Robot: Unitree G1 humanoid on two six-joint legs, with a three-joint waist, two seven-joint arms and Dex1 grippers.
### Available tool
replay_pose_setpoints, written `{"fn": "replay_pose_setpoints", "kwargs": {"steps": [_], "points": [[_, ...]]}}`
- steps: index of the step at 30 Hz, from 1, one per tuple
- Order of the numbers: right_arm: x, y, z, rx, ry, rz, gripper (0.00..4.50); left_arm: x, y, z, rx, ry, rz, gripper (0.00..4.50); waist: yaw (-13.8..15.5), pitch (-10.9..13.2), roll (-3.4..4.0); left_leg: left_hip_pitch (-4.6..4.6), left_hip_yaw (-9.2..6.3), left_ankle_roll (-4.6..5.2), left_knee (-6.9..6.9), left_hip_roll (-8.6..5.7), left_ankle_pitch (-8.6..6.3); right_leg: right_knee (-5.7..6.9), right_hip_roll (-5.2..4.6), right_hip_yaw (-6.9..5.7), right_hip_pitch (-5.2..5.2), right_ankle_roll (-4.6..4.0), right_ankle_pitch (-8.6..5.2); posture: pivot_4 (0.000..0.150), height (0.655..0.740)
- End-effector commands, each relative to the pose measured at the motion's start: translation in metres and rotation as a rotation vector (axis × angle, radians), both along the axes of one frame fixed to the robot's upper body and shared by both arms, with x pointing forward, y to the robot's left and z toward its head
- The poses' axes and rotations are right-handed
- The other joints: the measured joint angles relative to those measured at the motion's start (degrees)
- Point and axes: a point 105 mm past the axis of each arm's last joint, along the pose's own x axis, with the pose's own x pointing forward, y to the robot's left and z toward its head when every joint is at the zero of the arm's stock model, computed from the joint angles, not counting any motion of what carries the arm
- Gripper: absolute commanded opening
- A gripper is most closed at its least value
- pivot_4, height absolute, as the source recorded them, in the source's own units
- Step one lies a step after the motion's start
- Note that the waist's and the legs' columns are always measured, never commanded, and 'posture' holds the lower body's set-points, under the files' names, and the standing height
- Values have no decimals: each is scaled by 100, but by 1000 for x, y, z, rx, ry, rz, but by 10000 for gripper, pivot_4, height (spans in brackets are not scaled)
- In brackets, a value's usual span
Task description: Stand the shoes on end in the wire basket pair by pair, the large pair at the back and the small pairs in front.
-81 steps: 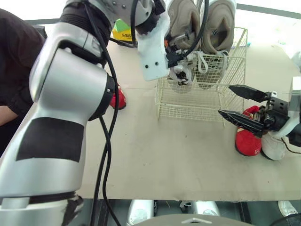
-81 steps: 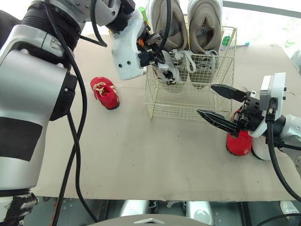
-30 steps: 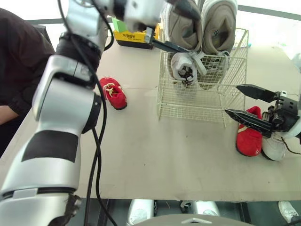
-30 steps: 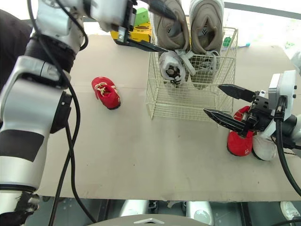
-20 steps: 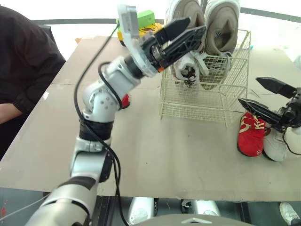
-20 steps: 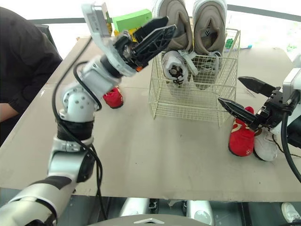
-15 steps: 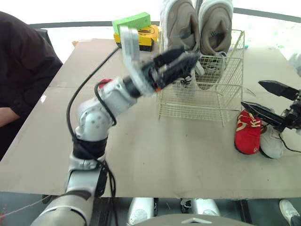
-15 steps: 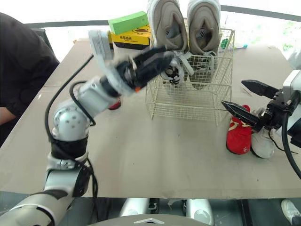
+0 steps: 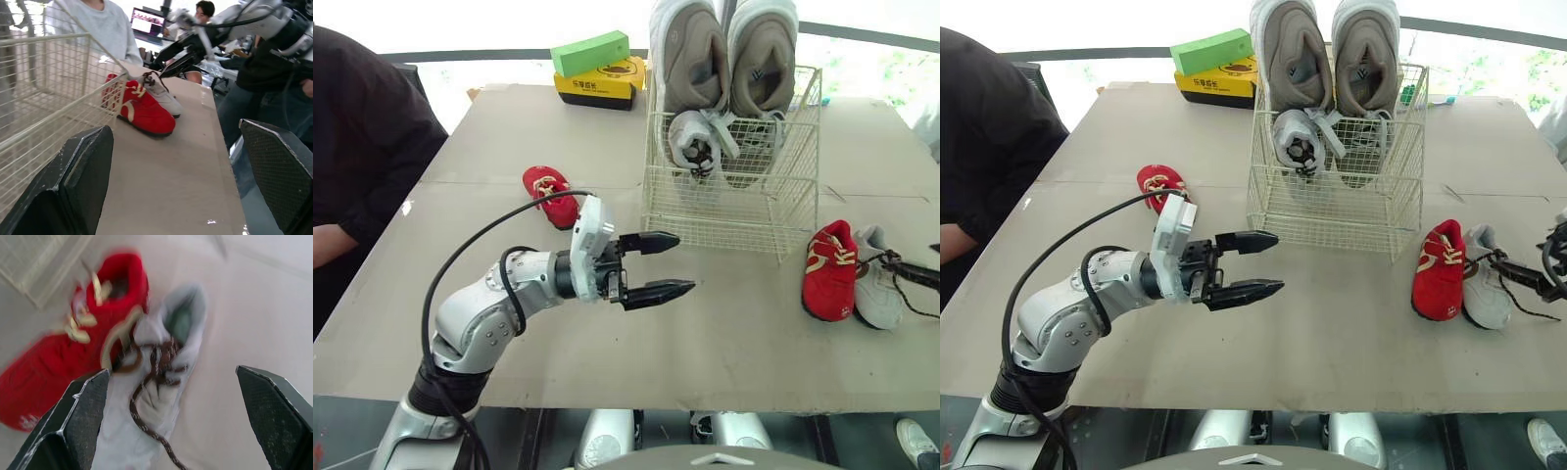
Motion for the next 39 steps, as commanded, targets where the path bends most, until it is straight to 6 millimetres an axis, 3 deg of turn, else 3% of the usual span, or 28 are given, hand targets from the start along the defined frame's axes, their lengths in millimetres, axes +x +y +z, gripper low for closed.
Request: {"fn": "replay_pose_setpoints", "kwargs": {"steps": [1, 3, 5, 9, 12, 13, 15, 19, 22, 25, 27, 29, 33, 37, 39], "points": [[12, -7, -9, -13, 60, -27, 39957, -12, -8, 7, 2, -91, -78, 44247, 0, 0, 1, -2, 2, 0, 0, -1, 0, 0, 1, 1, -2, 3, -2, 1500, 7400], [21, -9, -18, 22, 85, -40, 39957, -14, -9, 6, 7, -105, -93, 44247, 1, 2, 4, -8, 6, 2, -1, -1, -1, 0, 7, 5, -10, 4, -2, 1500, 7400], [26, -18, -30, 15, 127, -71, 34682, -13, -11, 7, 10, -122, -90, 45000, 4, 2, 5, -10, 9, 5, -1, -3, -3, 0, 16, 7, -13, 1, 0, 1500, 7400], [28, -22, -30, 45, 132, -80, 16904, -11, -14, 8, 5, -140, -79, 45000, 25, 2, 5, -17, 9, 16, -2, -6, -9, -6, 15, 7, -13, -9, 6, 1500, 7400], [17, -22, -25, 48, 124, -76, 1658, -10, -15, 8, -1, -137, -83, 45000, 31, 1, 5, -19, 17, 23, -1, -7, -14, -16, 10, 14, -11, -5, 6, 1500, 7400], [11, -24, -22, 44, 116, -79, 475, -9, -16, 7, -2, -134, -86, 45000, 58, 1, 5, -20, 17, 24, -1, -8, -15, -17, 8, 13, -10, -3, 5, 1500, 7400], [4, -24, -7, 52, 30, -81, 475, -10, -18, 5, -2, -129, -99, 45000, 103, 0, 7, -22, 14, 26, -2, -10, -16, -16, 6, 11, -9, 5, 1, 1500, 7400], [-4, -22, 49, 40, -250, -117, 475, -8, -17, 7, -29, -105, -93, 45000, 94, -2, 29, -29, 15, 27, -3, -9, -19, -17, 8, 12, -17, 38, 5, 1500, 7400], [6, 9, 125, 123, -639, -74, 475, -1, -14, 11, -85, -93, -27, 45000, -61, -4, 49, -17, 32, 27, -4, -3, -20, -16, 9, 34, -18, 58, 3, 1500, 7400], [17, 45, 160, 244, -839, -4, 475, 8, -10, 14, -136, -91, 79, 45000, -153, -3, 48, -7, 32, 26, -7, 0, -20, -11, 9, 38, -18, 55, 5, 1500, 7400], [25, 81, 185, 420, -1055, 95, 475, 11, -6, 17, -194, -68, 144, 45000, -179, -11, 17, 0, 26, 26, -10, 5, -19, -8, 12, 39, -17, 50, 8, 1500, 7400], [34, 108, 191, 520, -1117, 141, 475, 11, -2, 18, -196, -83, 175, 45000, -196, -9, 18, 6, 23, 24, -20, 10, -18, -7, 18, 42, -18, 48, 10, 1500, 7400], [59, 145, 179, 468, -1211, 116, 475, 7, 9, 22, -219, -81, 222, 45000, -77, -8, 26, -28, 39, 5, -63, -17, -5, -5, 8, 44, -63, 27, 22, 1500, 7400], [71, 168, 153, 307, -1295, 120, 475, 2, 15, 20, -203, -91, 243, 45000, -71, -12, 27, -103, 47, -18, -67, -22, 9, -19, 6, 52, -135, 36, 21, 1500, 7400], [75, 166, 139, 310, -1298, 79, 475, 5, 16, 24, -214, -91, 269, 45000, -61, -15, 22, -120, 48, -19, -69, -30, 9, -13, -1, 56, -153, 38, 21, 1500, 7400]]}}
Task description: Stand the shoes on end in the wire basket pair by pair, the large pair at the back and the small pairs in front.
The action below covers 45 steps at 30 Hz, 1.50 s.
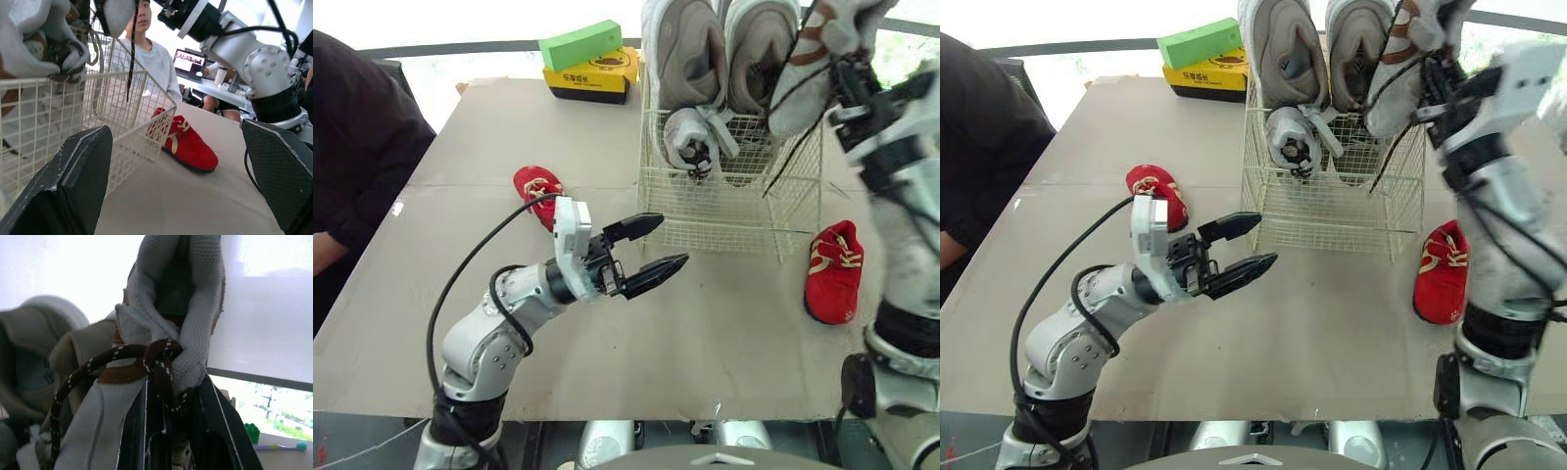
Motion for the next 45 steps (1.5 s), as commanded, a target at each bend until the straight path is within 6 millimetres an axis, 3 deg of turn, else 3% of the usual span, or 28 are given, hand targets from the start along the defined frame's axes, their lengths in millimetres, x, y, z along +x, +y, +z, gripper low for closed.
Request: {"fn": "replay_pose_setpoints", "kwargs": {"steps": [1, 6, 14, 17, 24, 30, 36, 40, 45], "points": [[1, -4, -11, -7, -49, -73, 475, -4, 0, 18, -31, -64, 17, 45000, -11, -2, -3, 0, -1, -1, 0, 0, 0, 0, -1, -1, 1, 0, 0, 1500, 7400], [11, 1, -53, -137, -23, -149, 475, 3, 4, 13, -31, -55, 47, 45000, -70, -3, -4, 30, -1, -8, 1, 1, 6, 10, 5, 2, 20, -2, -1, 1500, 7400], [7, 3, -88, -111, 69, -79, 475, 2, 3, 10, -38, -61, 59, 45000, -84, -4, -5, 37, 0, -13, -1, 10, 10, 16, 17, 7, 21, -4, 0, 1500, 7400], [-1, 10, -89, -88, 79, -5, 10957, 0, 4, 8, -39, -56, 67, 45000, -90, -6, -7, 38, 4, -13, -1, 11, 10, 13, 16, 11, 21, -4, 0, 1500, 7400], [-36, 25, -90, -77, 194, 276, 44526, -1, 11, 4, -54, -25, 101, 45000, -72, -6, -6, 36, 0, 4, -2, 16, 0, 12, 13, 5, 21, -5, -1, 1500, 7400], [-66, 10, -91, -176, 301, 381, 44526, 21, 26, 3, -138, 52, 279, 45000, -47, -6, -7, 33, -7, 13, -2, 15, -6, 7, 6, 0, 23, -4, -1, 1500, 7400], [-104, 10, -87, -337, 401, 609, 44526, 46, 67, -6, -180, 108, 626, 45000, -73, -5, -13, 40, -9, 16, -2, 17, -8, 5, 12, 1, 32, -3, -1, 1500, 7400], [-120, 26, -77, -374, 423, 797, 44526, 55, 97, -35, -71, 201, 977, 45000, -70, -1, -26, 59, -10, 21, -3, 15, -11, -2, 11, 1, 55, -3, -1, 1500, 7400], [-128, 48, -72, -382, 382, 879, 44526, 60, 110, -42, -30, 188, 1110, 45000, -4, 1, -63, 87, -12, 22, -8, 18, -13, -10, 3, -3, 83, -3, -2, 1500, 7400]]}}
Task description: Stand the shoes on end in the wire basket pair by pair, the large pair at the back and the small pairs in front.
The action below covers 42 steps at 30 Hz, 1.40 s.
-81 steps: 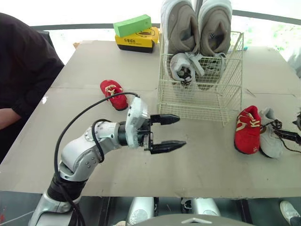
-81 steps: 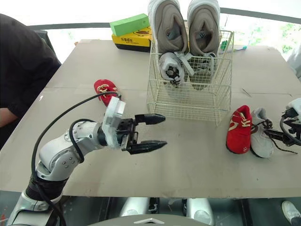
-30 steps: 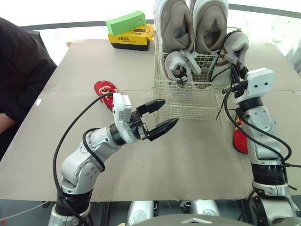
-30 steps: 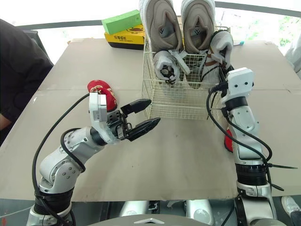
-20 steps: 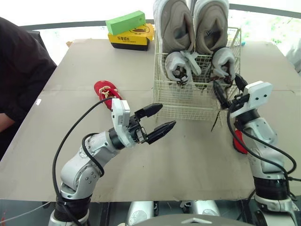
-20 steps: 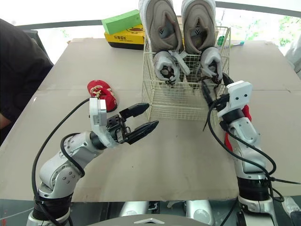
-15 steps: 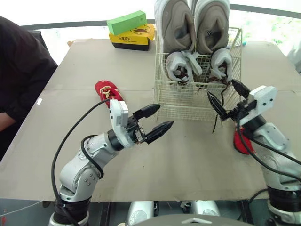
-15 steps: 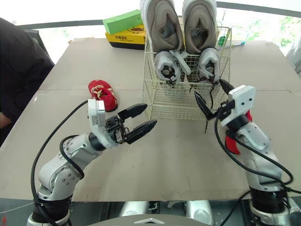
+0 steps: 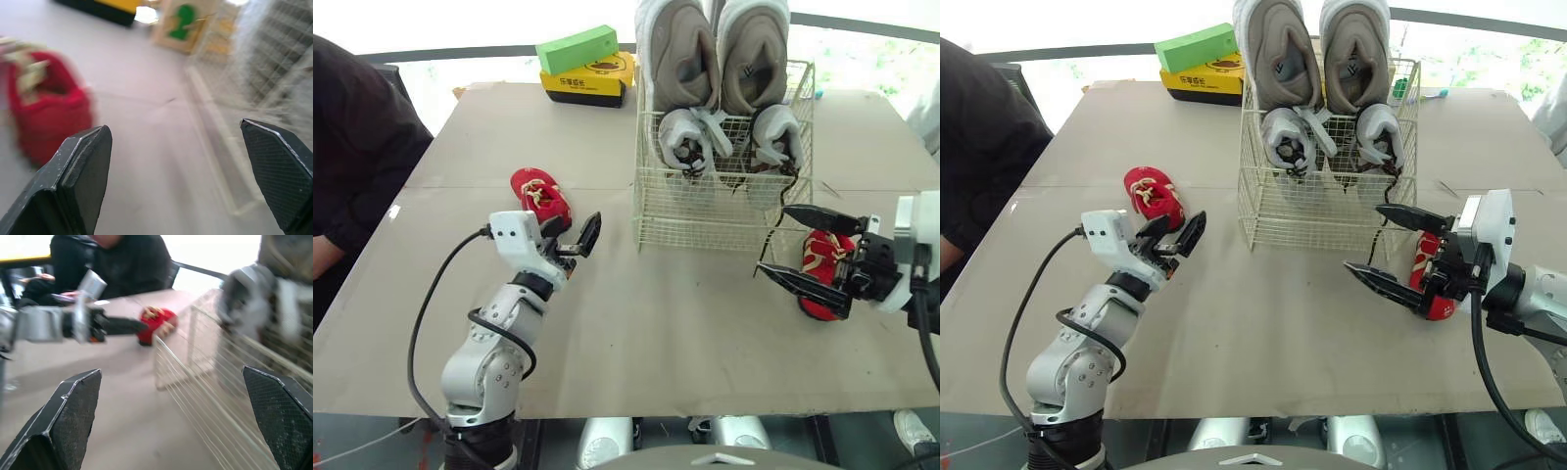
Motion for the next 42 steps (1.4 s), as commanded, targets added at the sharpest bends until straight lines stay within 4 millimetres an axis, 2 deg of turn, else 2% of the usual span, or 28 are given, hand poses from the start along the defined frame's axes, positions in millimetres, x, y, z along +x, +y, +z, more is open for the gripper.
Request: {"fn": "replay_pose_setpoints", "kwargs": {"steps": [1, 3, 5, 8, 11, 14, 15, 16, 18, 21, 23, 25, 28, 30, 33, 37, 42], "points": [[-11, 18, 2, 15, -14, 60, 44526, 1, 17, 8, 50, -35, 96, 45000, 33, -3, -4, 0, 0, 0, 0, 0, 0, 0, 0, 0, 0, -2, 0, 1500, 7400], [-13, 23, -1, 26, -3, 75, 44526, 6, 23, 8, 74, -33, 152, 45000, 68, -3, -4, 0, 1, -1, -3, 0, -1, 0, -10, 0, -1, -3, 0, 1500, 7400], [-12, 22, -3, 30, 1, 76, 44526, 12, 21, 9, 83, -33, 175, 45000, 112, -3, -4, -1, 2, -1, -4, 0, -1, -2, -12, 0, -1, -3, 0, 1500, 7400], [-9, 24, -1, 38, -12, 93, 44526, 33, 17, 13, 98, -46, 200, 45000, 130, -4, -7, -2, 1, 0, -4, -4, -1, -4, -19, -4, 1, -3, 1, 1500, 7400], [-9, 27, 1, 64, -15, 108, 44526, 49, 19, 9, 115, -27, 222, 45000, 124, -7, -15, -2, 0, 0, -3, -5, 0, -4, -19, -7, 2, -3, 1, 1500, 7400], [-13, 33, -5, 38, -2, 134, 44526, 58, 21, -6, 128, 8, 220, 45000, 95, -8, -14, -1, 4, 2, -5, -3, -2, -4, -17, -4, 1, -3, 2, 1500, 7400], [-14, 32, -6, 34, 2, 137, 45000, 60, 19, -12, 112, 19, 209, 39761, 99, -9, -12, 1, 4, 3, -8, -2, -2, -4, -16, -5, 1, -3, 2, 1500, 7400], [-14, 31, -7, 30, 0, 139, 45000, 59, 17, -16, 123, 22, 203, 38174, 103, -11, -9, 3, 2, 2, -11, -1, -2, -2, -16, -6, 1, -4, 1, 1500, 7400], [-14, 31, -5, 35, -9, 145, 45000, 54, 18, -23, 132, 28, 214, 27700, 105, -12, -9, 4, 1, 2, -11, 0, -2, 0, -17, -7, 1, -4, 1, 1500, 7400], [-11, 35, -6, 56, -8, 151, 45000, 49, 26, -29, 163, 35, 251, 14736, 104, -14, -10, 14, 3, 1, -10, 0, -2, -2, -24, -6, 13, -4, 1, 1500, 7400], [-9, 41, -5, 83, 4, 169, 45000, 46, 35, -24, 202, -2, 273, 5804, 91, -19, -12, 17, 4, 1, -10, -1, -2, -3, -27, -7, 15, -4, 1, 1500, 7400], [-11, 44, -6, 84, 12, 198, 45000, 42, 38, -15, 197, -57, 269, 971, 73, -19, -12, 20, 7, 1, -11, 2, -2, -2, -26, -6, 13, -5, 1, 1500, 7400], [-11, 44, -10, 65, 20, 215, 45000, 33, 32, -4, 188, -123, 202, 971, 88, -19, -12, 16, 3, 1, -15, 4, -2, -4, -28, -12, 12, -7, 1, 1500, 7400], [-8, 43, -9, 72, 28, 229, 45000, 23, 39, 1, 188, -127, 210, 11410, 74, -19, -13, 11, 7, 3, -16, 4, -5, -10, -34, -12, 8, -8, 1, 1500, 7400], [-5, 45, -5, 86, 30, 249, 45000, 13, 47, 8, 204, -139, 213, 24403, 66, -18, -13, 8, 9, 5, -18, 3, -8, -16, -42, -12, 7, -8, 1, 1500, 7400], [-4, 46, -7, 68, 33, 263, 45000, 6, 35, 11, 209, -135, 144, 44320, 123, -18, -13, 6, 1, 4, -19, 3, -7, -12, -46, -21, 4, -34, -13, 1500, 7400], [-1, 48, -4, 69, 27, 266, 45000, 12, 24, -2, 193, -87, 160, 44320, 107, -18, -14, -4, 5, 5, -18, -4, -7, -20, -64, -31, 5, -34, -13, 1500, 7400]]}}
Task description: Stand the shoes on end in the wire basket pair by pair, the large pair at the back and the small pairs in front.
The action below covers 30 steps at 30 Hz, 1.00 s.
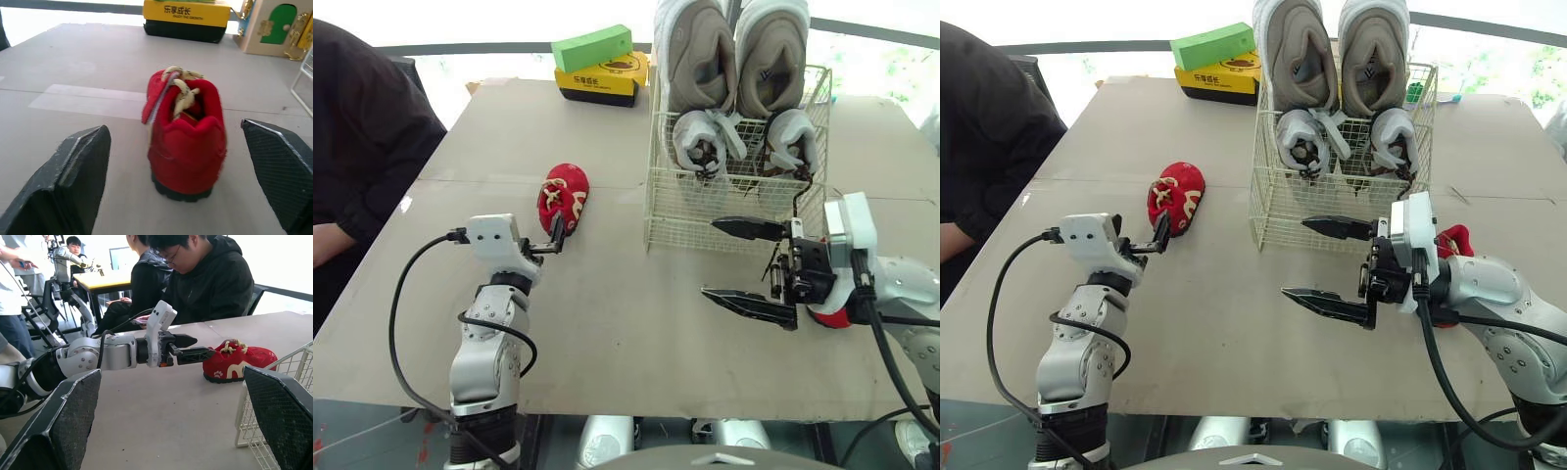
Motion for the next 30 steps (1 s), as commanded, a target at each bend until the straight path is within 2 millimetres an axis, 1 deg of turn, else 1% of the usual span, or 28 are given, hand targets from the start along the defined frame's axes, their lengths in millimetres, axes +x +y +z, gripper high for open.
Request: {"fn": "replay_pose_setpoints", "kwargs": {"steps": [1, 3, 5, 7, 8, 10, 13, 14, 15, 16, 17, 18, 19, 21, 22, 23, 24, 26, 27, 30], "points": [[-2, 2, 8, 6, -38, 17, 45000, 5, -10, 5, 8, -25, -3, 44320, 4, 0, -1, 0, -1, 0, 0, 0, 0, 0, 0, 0, 0, 0, 0, 1500, 7400], [-2, 2, 8, 5, -43, 13, 45000, 11, -9, 2, 9, -16, 2, 44320, 2, 0, -1, -1, -4, 0, 0, 0, 0, 1, 2, -5, 0, 0, 0, 1500, 7400], [-3, 1, 8, 2, -47, 7, 45000, 17, -5, -6, 8, 11, 18, 44320, 0, 0, 0, 0, -5, 0, 0, 1, 0, 2, 4, -7, 0, 0, 0, 1500, 7400], [-4, 1, 8, -1, -51, -2, 45000, 22, -2, -10, 23, 25, 15, 40424, -8, 0, -1, -1, -5, 1, 0, 1, 0, 1, 4, -8, 0, 0, 0, 1500, 7400], [-4, 0, 9, 0, -52, -9, 45000, 24, -2, -12, 31, 30, 3, 36909, -5, 0, -1, -2, -4, 1, 0, 1, 0, -1, 4, -7, -1, 0, 0, 1500, 7400], [-5, -1, 8, 1, -55, -22, 45000, 27, -2, -13, 41, 33, -8, 28236, -1, 0, -1, -5, -7, 1, 0, 0, 0, -1, 4, -12, -2, 1, 0, 1500, 7400], [-6, -2, 8, 1, -59, -35, 45000, 30, -1, -13, 54, 33, -16, 13786, 0, 0, -1, -6, -9, 1, 0, 0, 0, -1, 2, -14, -2, 1, 0, 1500, 7400], [-5, -2, 8, 4, -60, -51, 45000, 31, 1, -10, 55, 18, -14, 9013, 0, 0, -1, -6, -9, 1, 0, 1, 0, -1, 1, -14, -2, 1, 0, 1500, 7400], [-2, -2, 10, 17, -64, -79, 45000, 31, 4, 5, 38, -46, -7, 5313, 1, 0, -1, -6, -9, 1, 0, 0, 0, 0, 1, -14, -2, 1, 0, 1500, 7400], [0, -2, 11, 20, -66, -95, 45000, 29, 5, 23, 43, -123, -8, 2559, -1, 1, -2, -6, -10, 1, 0, 1, 0, 0, 1, -14, -2, 0, 0, 1500, 7400], [3, -2, 12, 11, -83, -118, 45000, 25, 5, 42, 51, -201, -18, 2313, -3, 1, -2, -8, -12, 0, 0, 1, 1, 0, 0, -17, -3, 0, 0, 1500, 7400], [4, -2, 13, 3, -96, -131, 45000, 21, 4, 53, 58, -249, -27, 2313, -3, 2, -4, -12, -13, 0, 0, 1, 1, 0, 0, -17, -6, 0, 0, 1500, 7400], [5, -2, 13, -4, -104, -138, 45000, 20, 4, 58, 64, -270, -34, 2312, -7, 3, -4, -21, -14, 0, 0, 2, 1, -1, -1, -18, -14, 0, 0, 1500, 7400], [13, -3, 24, 11, -137, -170, 45000, 1, -8, 103, 80, -447, -151, 2311, -17, 4, -6, -44, -17, -2, 3, 1, 2, 0, -2, -21, -36, 1, 2, 1500, 7400], [16, -2, 32, 17, -159, -176, 45000, -12, -19, 125, 84, -533, -249, 2311, -21, 4, -6, -63, -19, -4, 8, 1, 3, 2, -2, -24, -52, 1, 4, 1500, 7400], [17, -1, 38, 20, -173, -177, 45000, -21, -26, 137, 89, -584, -318, 2311, -27, 5, -6, -73, -19, -11, 10, 1, 8, 3, -2, -24, -63, 12, 12, 1500, 7400], [22, -1, 48, -1, -220, -213, 45000, -31, -35, 145, 152, -610, -403, 2311, -24, 6, -5, -75, -18, -29, 10, 1, 18, 4, -2, -24, -66, 19, 16, 1500, 7400], [27, -2, 71, -4, -279, -241, 45000, -46, -45, 155, 266, -636, -546, 2311, -30, 9, 5, -75, -19, -31, 7, 1, 19, 2, -2, -28, -67, 17, 15, 1500, 7400], [28, -3, 81, -4, -296, -242, 45000, -54, -50, 158, 328, -645, -617, 2311, -28, 9, 8, -72, -17, -31, 4, 0, 19, 1, -3, -28, -66, -3, 3, 1500, 7400], [27, -3, 102, -28, -301, -202, 45000, -68, -60, 158, 472, -648, -795, 2311, -17, 11, 16, -70, -17, -31, 3, -1, 20, 2, -1, -30, -66, -6, 1, 1500, 7400]]}}
